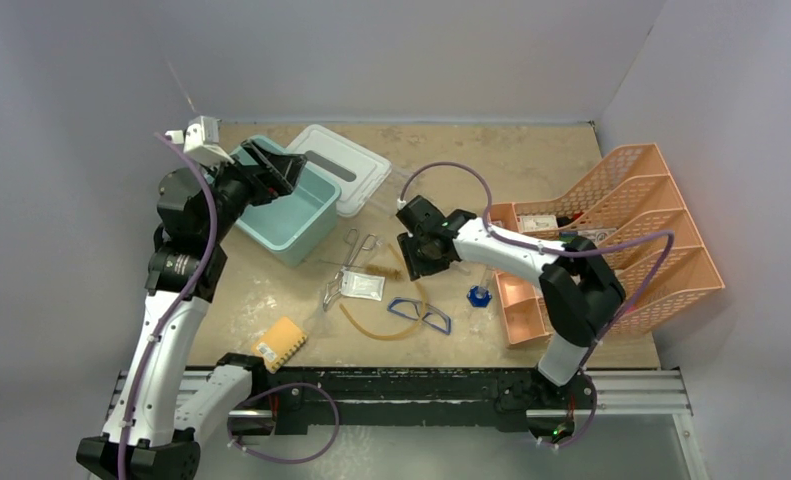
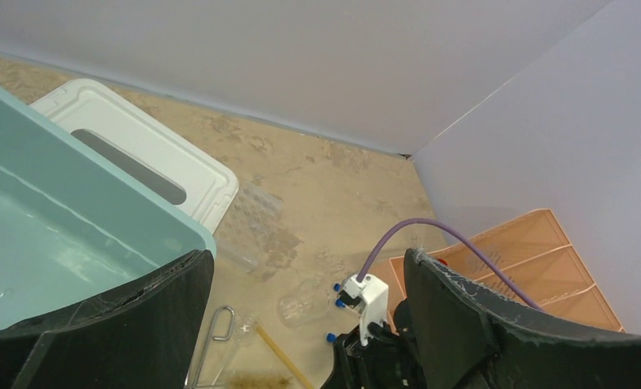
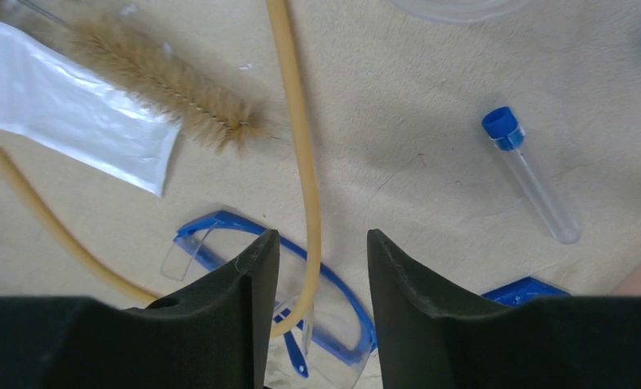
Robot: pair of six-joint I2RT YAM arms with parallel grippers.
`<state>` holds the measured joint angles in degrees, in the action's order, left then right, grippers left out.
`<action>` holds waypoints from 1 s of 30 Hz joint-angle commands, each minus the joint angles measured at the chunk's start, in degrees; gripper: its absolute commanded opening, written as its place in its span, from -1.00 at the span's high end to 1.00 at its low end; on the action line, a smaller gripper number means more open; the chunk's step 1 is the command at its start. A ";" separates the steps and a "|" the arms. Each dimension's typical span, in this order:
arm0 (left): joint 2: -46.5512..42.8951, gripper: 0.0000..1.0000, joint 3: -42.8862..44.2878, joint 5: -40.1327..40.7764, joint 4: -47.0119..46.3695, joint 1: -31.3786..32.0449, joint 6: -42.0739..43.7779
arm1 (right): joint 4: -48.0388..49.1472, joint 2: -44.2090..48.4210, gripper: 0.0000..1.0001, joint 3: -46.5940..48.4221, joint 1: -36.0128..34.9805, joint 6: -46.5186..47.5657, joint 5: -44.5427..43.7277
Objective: Organize the chemistry lab equipment
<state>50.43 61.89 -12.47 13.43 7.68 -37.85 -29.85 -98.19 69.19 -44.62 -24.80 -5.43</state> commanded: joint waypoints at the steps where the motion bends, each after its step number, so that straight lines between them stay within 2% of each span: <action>1: 0.21 -0.72 -0.39 0.93 -1.23 0.49 1.19 | 1.67 -2.33 0.16 -1.15 -0.64 -1.64 0.53; 7: 0.21 -0.71 -0.17 2.34 -0.24 0.49 1.43 | 4.15 -4.96 0.34 -2.30 -0.66 -2.83 1.49; 10: 0.42 -0.71 0.24 3.09 0.25 0.49 1.73 | 5.04 -3.48 0.62 -2.65 -0.64 -3.06 0.19; 13: 0.78 -0.71 1.18 4.21 1.05 0.49 2.49 | 3.80 -0.70 0.98 -1.07 -0.64 -2.98 -0.14; 21: 2.52 -0.69 5.77 17.76 7.14 0.49 2.81 | -11.23 6.02 1.00 14.06 -0.64 0.10 2.71; 25: 3.22 -0.70 8.03 26.43 11.16 0.49 1.72 | -12.82 7.87 1.00 23.59 -0.64 3.87 2.48; 30: 4.84 -0.74 13.28 32.50 14.20 0.49 5.33 | -12.10 3.29 1.00 41.21 -0.64 8.17 2.44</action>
<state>54.46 69.38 11.51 25.85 7.94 -35.86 -41.21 -92.66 99.22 -44.99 -21.50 -3.38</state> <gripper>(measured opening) 0.861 0.011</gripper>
